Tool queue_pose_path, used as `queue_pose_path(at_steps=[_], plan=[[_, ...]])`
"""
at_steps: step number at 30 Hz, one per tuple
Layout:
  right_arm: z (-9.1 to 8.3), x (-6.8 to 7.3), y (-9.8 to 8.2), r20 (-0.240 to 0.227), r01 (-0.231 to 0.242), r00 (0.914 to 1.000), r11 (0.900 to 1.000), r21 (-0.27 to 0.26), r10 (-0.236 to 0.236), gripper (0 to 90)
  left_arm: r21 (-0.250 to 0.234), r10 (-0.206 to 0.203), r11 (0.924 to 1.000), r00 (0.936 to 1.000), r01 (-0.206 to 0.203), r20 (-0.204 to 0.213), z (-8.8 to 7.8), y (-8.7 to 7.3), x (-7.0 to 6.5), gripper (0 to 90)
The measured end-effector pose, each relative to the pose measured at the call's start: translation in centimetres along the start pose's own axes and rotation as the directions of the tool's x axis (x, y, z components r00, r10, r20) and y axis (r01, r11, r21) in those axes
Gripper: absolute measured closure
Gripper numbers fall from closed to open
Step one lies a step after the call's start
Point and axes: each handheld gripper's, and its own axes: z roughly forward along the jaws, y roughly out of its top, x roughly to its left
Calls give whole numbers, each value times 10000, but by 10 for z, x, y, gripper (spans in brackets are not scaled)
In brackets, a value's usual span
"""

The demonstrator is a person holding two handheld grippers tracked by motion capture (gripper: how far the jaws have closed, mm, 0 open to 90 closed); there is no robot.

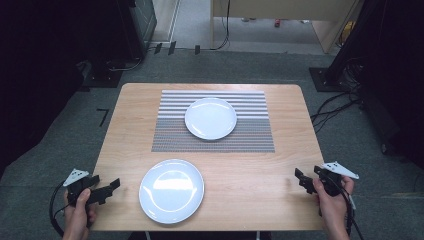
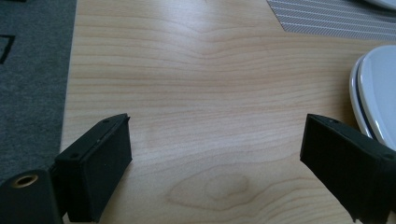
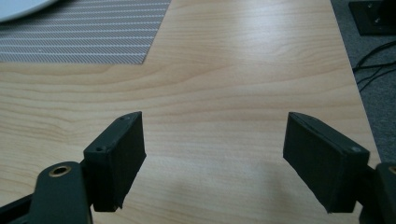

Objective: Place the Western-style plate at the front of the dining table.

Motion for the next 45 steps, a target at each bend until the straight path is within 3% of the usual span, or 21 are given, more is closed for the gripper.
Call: queue_pose_path(at_steps=[8, 17, 20, 26, 45], plan=[[-4, -8, -11, 329, 3, 9995, 9999, 161, -9, 201, 153, 301, 9994, 9993, -298, -238, -1, -3, -1, 85], [-3, -8, -22, 791, 443, 9957, 9972, 602, -490, 187, 354, 979, 9948, 9931, -957, -652, 2, -5, -8, 85], [-2, -6, -24, 918, 602, 9936, 9965, 580, -654, 186, 564, 1502, 9878, 9842, -1454, -936, 4, -6, -14, 85], [-2, -4, -24, 1026, 830, 9907, 9944, 661, -895, 181, 802, 2149, 9753, 9676, -2057, -1328, 7, -8, -21, 85], [-2, -3, -25, 963, 970, 9899, 9928, 709, -1036, 174, 675, 2047, 9781, 9681, -1968, -1445, 8, -10, -23, 79]])
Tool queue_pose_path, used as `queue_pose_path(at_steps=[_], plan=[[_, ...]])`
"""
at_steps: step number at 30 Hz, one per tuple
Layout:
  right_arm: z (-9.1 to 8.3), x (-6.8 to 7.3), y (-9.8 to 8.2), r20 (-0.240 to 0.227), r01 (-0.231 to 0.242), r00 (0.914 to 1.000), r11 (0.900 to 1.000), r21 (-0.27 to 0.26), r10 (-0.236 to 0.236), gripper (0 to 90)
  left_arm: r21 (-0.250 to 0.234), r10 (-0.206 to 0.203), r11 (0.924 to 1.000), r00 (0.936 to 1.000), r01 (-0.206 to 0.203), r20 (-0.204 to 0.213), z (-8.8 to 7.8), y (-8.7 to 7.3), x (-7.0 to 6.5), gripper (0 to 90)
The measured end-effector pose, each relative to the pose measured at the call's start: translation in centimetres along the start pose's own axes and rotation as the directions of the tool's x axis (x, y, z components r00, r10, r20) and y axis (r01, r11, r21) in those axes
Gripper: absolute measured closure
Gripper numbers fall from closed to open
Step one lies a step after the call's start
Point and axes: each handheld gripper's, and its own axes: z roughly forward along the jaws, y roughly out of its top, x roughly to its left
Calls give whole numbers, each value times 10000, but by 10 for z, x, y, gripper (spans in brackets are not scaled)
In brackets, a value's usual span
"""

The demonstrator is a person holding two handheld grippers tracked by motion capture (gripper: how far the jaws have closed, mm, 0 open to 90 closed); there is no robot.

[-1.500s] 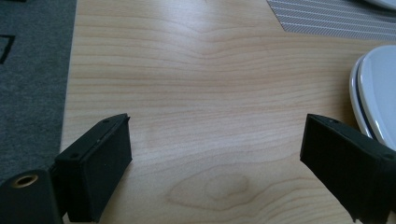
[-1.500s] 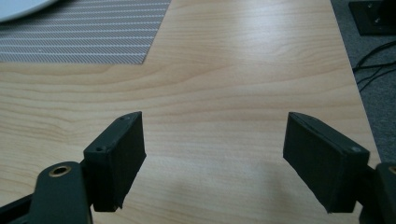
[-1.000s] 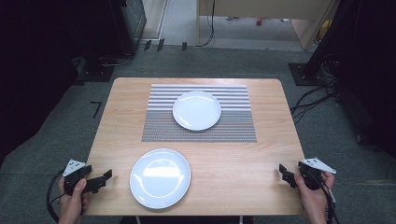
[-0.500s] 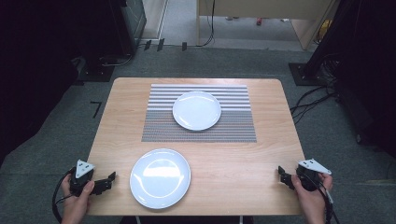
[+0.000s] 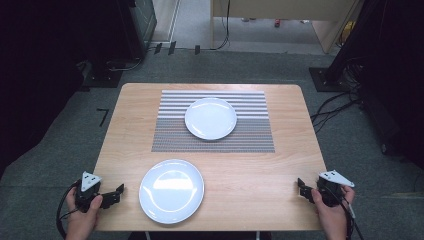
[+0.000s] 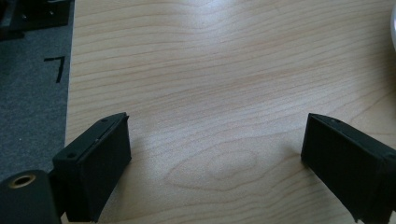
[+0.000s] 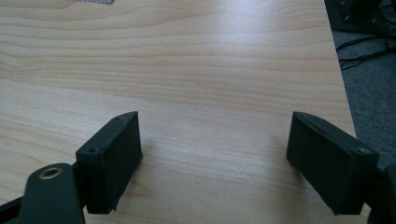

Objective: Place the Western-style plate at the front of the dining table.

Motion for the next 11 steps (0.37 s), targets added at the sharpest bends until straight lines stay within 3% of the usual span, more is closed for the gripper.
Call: queue_pose_path(at_steps=[11], plan=[[0, 0, 0, 5, -4, 10000, 10000, 2, 4, 171, 1, -108, 9999, 9999, 108, -106, 2, 2, -1, 80]])
